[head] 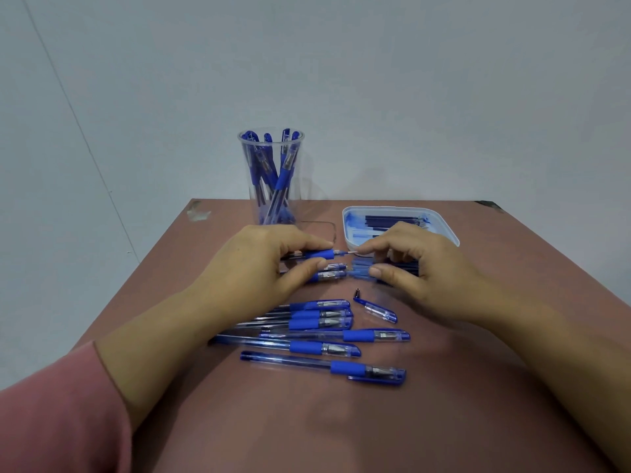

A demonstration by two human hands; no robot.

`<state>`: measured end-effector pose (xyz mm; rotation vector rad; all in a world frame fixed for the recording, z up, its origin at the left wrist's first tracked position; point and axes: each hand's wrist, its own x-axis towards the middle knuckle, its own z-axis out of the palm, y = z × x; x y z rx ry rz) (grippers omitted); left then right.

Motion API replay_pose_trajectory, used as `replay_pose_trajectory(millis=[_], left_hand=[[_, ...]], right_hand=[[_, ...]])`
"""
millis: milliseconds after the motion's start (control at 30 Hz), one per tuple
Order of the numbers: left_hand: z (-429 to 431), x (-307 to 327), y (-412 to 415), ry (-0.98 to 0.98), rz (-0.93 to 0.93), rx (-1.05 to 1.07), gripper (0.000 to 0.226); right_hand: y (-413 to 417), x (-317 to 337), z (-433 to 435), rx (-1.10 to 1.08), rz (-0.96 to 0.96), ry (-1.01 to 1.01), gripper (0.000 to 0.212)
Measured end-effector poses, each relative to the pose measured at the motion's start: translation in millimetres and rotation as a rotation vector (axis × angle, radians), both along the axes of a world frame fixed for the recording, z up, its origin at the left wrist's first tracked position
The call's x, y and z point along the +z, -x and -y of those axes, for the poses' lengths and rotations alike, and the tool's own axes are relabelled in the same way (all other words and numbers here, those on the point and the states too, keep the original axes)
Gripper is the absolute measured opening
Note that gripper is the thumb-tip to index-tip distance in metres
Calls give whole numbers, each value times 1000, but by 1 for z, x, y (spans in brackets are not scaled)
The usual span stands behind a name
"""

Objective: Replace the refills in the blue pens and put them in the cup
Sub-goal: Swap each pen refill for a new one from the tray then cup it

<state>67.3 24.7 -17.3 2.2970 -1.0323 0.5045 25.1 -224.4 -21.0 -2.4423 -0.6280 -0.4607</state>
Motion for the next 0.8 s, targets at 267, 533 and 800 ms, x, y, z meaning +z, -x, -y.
replay_pose_trajectory(millis=[267, 533, 800], left_hand=[[-2, 0, -2, 8, -3, 14, 28], [-2, 0, -2, 20, -11, 13, 26], [-2, 0, -2, 16, -23, 4, 27]], right_hand=[[-7, 4, -6, 56, -118, 318, 32], [-8, 4, -6, 56, -115, 334, 17], [4, 7, -9, -11, -74, -192, 23]])
